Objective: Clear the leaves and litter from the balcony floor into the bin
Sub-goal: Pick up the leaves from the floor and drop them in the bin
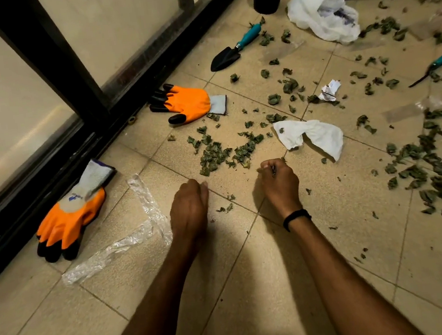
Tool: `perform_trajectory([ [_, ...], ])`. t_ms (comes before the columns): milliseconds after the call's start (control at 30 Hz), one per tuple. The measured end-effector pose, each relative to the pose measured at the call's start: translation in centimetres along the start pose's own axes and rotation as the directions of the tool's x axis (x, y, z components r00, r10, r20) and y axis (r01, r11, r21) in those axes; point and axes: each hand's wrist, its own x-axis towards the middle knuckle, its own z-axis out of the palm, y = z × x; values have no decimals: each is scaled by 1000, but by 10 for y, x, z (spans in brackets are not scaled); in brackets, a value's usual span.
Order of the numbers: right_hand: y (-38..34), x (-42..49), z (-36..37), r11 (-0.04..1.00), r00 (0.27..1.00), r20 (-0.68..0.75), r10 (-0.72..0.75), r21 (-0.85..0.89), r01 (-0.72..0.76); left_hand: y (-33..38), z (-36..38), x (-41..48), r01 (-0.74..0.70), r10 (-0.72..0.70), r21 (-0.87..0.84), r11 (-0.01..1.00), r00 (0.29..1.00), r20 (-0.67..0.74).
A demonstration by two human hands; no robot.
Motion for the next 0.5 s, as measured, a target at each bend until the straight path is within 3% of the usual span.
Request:
perform_trajectory([
  [67,5,6,-1,991,997,-37,-68,-118,63,-2,-9,5,105,-105,-264,959,994,15],
  [200,7,3,12,960,986,132,-106,-246,136,-5,-22,11,266,-283,-664,699,955,85],
  [333,-4,-40,33,963,925,339,-169,-145,229,-9,-26,13,304,-360,-761,573,928,100],
  [400,1,-62,48,891,882,366,-296,-227,393,-13,-26,12,312,-388,-774,552,917,92],
  [467,11,-71,62,774,844,352,-404,-361,521,-16,-27,10,311,-397,-749,585,915,70],
  [500,15,-71,67,746,844,328,-425,-400,532,-17,-27,9,301,-382,-696,652,923,42],
])
